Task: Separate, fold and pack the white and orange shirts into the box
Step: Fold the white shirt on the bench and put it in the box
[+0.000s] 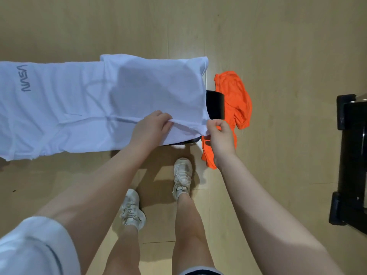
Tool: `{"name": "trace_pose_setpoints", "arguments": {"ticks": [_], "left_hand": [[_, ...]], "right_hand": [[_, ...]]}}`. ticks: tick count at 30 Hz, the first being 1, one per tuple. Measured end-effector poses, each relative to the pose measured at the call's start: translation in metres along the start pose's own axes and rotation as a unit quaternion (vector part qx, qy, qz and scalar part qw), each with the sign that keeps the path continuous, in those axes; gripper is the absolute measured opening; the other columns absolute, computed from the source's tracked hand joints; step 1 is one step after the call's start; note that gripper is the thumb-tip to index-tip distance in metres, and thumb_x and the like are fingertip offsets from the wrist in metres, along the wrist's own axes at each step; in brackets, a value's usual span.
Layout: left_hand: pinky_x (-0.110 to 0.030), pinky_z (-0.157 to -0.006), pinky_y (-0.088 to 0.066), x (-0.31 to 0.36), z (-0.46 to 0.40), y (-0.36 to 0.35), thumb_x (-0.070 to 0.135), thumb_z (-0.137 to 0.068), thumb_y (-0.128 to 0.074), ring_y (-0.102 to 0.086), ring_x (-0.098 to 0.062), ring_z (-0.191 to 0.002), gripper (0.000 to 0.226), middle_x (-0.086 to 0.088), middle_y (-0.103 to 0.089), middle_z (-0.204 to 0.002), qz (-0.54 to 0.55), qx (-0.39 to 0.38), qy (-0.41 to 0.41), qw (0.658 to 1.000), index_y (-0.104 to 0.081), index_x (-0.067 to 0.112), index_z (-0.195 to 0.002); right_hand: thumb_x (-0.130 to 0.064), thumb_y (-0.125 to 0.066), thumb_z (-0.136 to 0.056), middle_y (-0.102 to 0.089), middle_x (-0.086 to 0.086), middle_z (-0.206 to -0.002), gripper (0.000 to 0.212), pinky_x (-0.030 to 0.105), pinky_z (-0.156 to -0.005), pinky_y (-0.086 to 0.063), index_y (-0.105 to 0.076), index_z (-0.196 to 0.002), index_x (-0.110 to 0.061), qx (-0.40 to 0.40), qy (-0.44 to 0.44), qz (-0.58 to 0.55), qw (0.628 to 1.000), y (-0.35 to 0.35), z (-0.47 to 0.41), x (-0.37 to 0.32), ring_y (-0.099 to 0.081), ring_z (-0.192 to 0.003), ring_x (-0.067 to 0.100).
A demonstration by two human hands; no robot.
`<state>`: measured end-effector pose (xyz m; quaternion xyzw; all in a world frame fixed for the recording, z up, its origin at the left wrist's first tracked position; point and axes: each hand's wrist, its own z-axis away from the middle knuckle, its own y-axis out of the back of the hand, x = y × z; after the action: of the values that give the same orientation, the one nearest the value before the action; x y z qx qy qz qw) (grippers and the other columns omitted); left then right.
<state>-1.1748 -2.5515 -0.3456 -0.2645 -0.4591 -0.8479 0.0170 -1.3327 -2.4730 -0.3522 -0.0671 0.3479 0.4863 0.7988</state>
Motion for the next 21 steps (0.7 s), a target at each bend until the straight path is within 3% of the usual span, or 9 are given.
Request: {"name": "trace_pose_setpoints", "arguments": {"ticks": [2, 5, 7, 9, 12, 16, 18, 20, 21], "left_hand": [[-0.038, -0.075, -0.045, -0.004, -0.008, 0.000, 0.025, -0.095, -0.044, -0.056, -0.031, -0.099, 0.025, -0.011, -0.057, -0.108, -0.017, 0.007, 0.014, 1.000, -0.059, 0.011, -0.110], [-0.043, -0.075, -0.049, -0.008, -0.012, -0.003, 0.020, -0.092, -0.049, -0.058, -0.031, -0.095, 0.026, -0.010, -0.051, -0.116, -0.001, 0.016, 0.011, 1.000, -0.054, 0.011, -0.116], [-0.043, -0.070, -0.049, -0.009, -0.010, -0.006, 0.017, -0.091, -0.049, -0.058, -0.033, -0.091, 0.025, -0.011, -0.050, -0.117, -0.006, 0.032, 0.009, 0.999, -0.055, 0.009, -0.114], [-0.037, -0.063, -0.044, -0.012, -0.009, -0.008, 0.018, -0.093, -0.047, -0.058, -0.032, -0.090, 0.021, -0.010, -0.053, -0.113, -0.016, 0.050, 0.010, 0.999, -0.058, 0.009, -0.109], [-0.033, -0.065, -0.039, -0.011, -0.008, -0.007, 0.024, -0.096, -0.044, -0.057, -0.029, -0.093, 0.024, -0.008, -0.058, -0.108, -0.018, 0.061, 0.019, 0.998, -0.061, 0.011, -0.106], [-0.038, -0.070, -0.046, -0.013, -0.009, -0.002, 0.025, -0.096, -0.043, -0.058, -0.029, -0.097, 0.025, -0.007, -0.057, -0.112, -0.021, 0.048, 0.027, 0.998, -0.058, 0.013, -0.111], [-0.039, -0.071, -0.049, -0.015, -0.005, 0.004, 0.018, -0.094, -0.045, -0.058, -0.029, -0.099, 0.026, -0.006, -0.048, -0.126, -0.007, 0.047, 0.029, 0.998, -0.053, 0.012, -0.119], [-0.034, -0.073, -0.044, -0.018, 0.003, 0.012, 0.011, -0.092, -0.047, -0.056, -0.028, -0.107, 0.034, -0.007, -0.038, -0.139, 0.013, 0.058, 0.045, 0.997, -0.048, 0.011, -0.126], [-0.031, -0.073, -0.040, -0.020, 0.009, 0.017, 0.010, -0.092, -0.047, -0.055, -0.026, -0.111, 0.037, -0.007, -0.035, -0.143, 0.023, 0.062, 0.059, 0.996, -0.046, 0.010, -0.129]], "right_hand": [[-0.019, -0.053, -0.083, -0.060, 0.004, -0.094, 0.015, 0.030, -0.075, -0.041, -0.059, -0.097, -0.023, -0.054, 0.052, 0.090, 0.993, 0.001, -0.013, 0.000, -0.053, -0.084, 0.017], [-0.021, -0.063, -0.078, -0.046, 0.010, -0.119, 0.040, 0.028, -0.086, -0.033, -0.054, -0.116, -0.015, -0.051, 0.150, 0.335, 0.929, -0.002, -0.025, 0.011, -0.039, -0.109, 0.024], [-0.021, -0.065, -0.080, -0.045, 0.010, -0.119, 0.030, 0.024, -0.082, -0.028, -0.057, -0.107, -0.010, -0.016, 0.192, 0.327, 0.925, -0.005, -0.025, 0.014, -0.038, -0.110, 0.024], [-0.018, -0.057, -0.084, -0.056, 0.007, -0.100, 0.005, 0.025, -0.074, -0.031, -0.059, -0.085, -0.014, 0.006, 0.205, 0.229, 0.952, -0.003, -0.025, 0.011, -0.048, -0.096, 0.022], [-0.022, -0.046, -0.084, -0.047, -0.004, -0.066, 0.019, 0.024, -0.057, -0.032, -0.048, -0.065, -0.023, -0.047, 0.174, 0.142, 0.973, 0.012, -0.027, 0.003, -0.041, -0.064, 0.010], [-0.023, -0.048, -0.088, -0.037, 0.001, -0.056, 0.035, 0.031, -0.057, -0.028, -0.039, -0.056, -0.015, -0.029, 0.109, 0.263, 0.958, 0.026, -0.034, 0.002, -0.036, -0.059, 0.017], [-0.023, -0.048, -0.090, -0.061, 0.011, -0.083, 0.018, 0.037, -0.075, -0.042, -0.059, -0.079, -0.013, 0.035, 0.086, 0.332, 0.939, 0.022, -0.036, 0.002, -0.053, -0.085, 0.031], [-0.025, -0.049, -0.090, -0.055, 0.016, -0.121, 0.030, 0.042, -0.098, -0.036, -0.055, -0.115, -0.009, 0.066, 0.127, 0.378, 0.915, 0.012, -0.023, -0.007, -0.046, -0.114, 0.036], [-0.024, -0.048, -0.090, -0.052, 0.015, -0.125, 0.034, 0.042, -0.100, -0.033, -0.053, -0.119, -0.009, 0.064, 0.180, 0.395, 0.899, 0.003, -0.012, -0.012, -0.044, -0.117, 0.035]]}}
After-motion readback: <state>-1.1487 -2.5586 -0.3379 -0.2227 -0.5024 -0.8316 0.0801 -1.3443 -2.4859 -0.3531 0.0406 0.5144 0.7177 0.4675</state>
